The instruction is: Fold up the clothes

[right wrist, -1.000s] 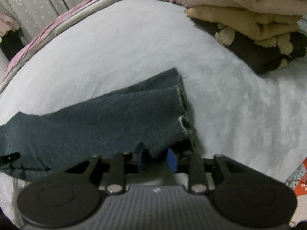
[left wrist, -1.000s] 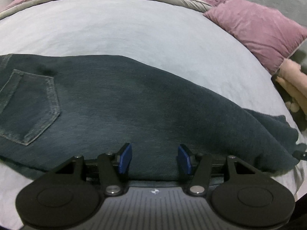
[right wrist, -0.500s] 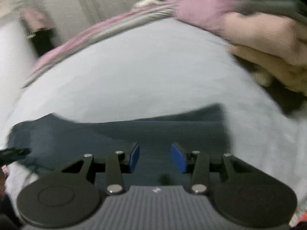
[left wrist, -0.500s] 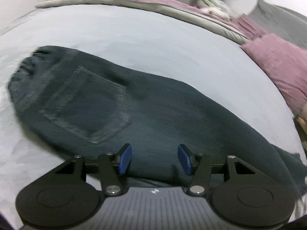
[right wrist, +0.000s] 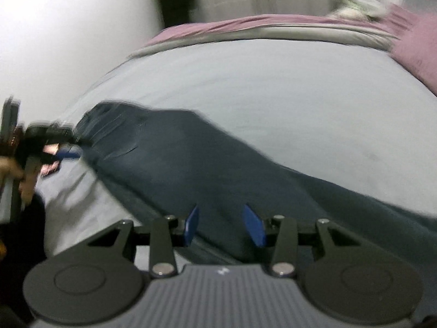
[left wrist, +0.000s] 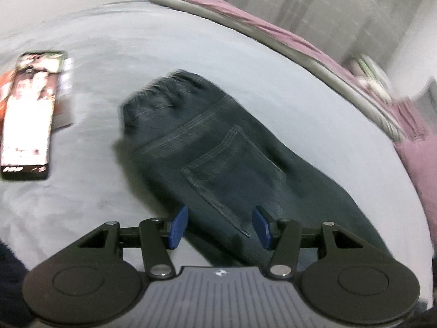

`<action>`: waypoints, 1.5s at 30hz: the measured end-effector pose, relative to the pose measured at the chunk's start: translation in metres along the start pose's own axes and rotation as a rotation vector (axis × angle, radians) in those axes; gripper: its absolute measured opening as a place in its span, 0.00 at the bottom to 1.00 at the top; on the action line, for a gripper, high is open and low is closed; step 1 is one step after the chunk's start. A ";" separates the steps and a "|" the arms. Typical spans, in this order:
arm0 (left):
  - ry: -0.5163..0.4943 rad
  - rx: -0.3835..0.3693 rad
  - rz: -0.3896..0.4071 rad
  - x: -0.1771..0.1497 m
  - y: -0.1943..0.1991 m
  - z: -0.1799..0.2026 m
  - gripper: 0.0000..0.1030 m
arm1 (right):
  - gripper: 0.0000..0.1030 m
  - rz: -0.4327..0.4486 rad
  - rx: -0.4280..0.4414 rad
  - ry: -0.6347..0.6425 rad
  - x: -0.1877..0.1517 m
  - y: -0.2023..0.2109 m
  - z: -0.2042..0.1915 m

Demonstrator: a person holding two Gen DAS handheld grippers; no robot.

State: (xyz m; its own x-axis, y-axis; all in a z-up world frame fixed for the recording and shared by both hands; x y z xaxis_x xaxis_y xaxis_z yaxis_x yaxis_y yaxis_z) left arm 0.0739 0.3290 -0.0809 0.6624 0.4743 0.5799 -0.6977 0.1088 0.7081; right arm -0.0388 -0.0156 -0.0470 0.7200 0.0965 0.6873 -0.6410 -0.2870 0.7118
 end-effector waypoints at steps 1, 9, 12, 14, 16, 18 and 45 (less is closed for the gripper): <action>0.033 0.001 0.004 0.002 -0.001 -0.007 0.43 | 0.37 -0.013 0.012 0.034 0.001 -0.009 -0.008; 0.125 0.027 0.031 0.008 -0.012 -0.022 0.24 | 0.35 -0.095 0.043 0.225 -0.009 -0.055 -0.045; 0.124 0.046 0.048 0.008 -0.015 -0.022 0.20 | 0.34 -0.107 0.034 0.242 -0.019 -0.061 -0.043; 0.126 0.055 0.058 0.008 -0.016 -0.023 0.16 | 0.34 -0.105 0.033 0.244 -0.019 -0.064 -0.044; 0.131 0.057 0.068 0.008 -0.018 -0.023 0.14 | 0.34 -0.097 0.035 0.237 -0.017 -0.062 -0.043; 0.132 0.059 0.080 0.008 -0.019 -0.022 0.12 | 0.34 -0.088 0.044 0.225 -0.014 -0.062 -0.043; 0.104 0.069 0.204 0.017 -0.006 -0.023 0.04 | 0.10 0.002 0.075 0.338 0.003 -0.053 -0.065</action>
State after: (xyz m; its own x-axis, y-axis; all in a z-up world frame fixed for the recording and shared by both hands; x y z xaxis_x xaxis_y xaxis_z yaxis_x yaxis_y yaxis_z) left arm 0.0832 0.3563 -0.0851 0.4758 0.5682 0.6713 -0.7914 -0.0565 0.6087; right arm -0.0198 0.0618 -0.0729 0.5819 0.4020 0.7069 -0.6124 -0.3554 0.7062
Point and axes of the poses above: each gripper's, at about its wrist camera, not at the fingertips, and y roughly against the way its jaws point, z to its right, x to its top, the point moved 5 cm from there along -y, roughly the way its jaws point, and after that the axes turned 2 degrees about y, right-handed, at the moved point
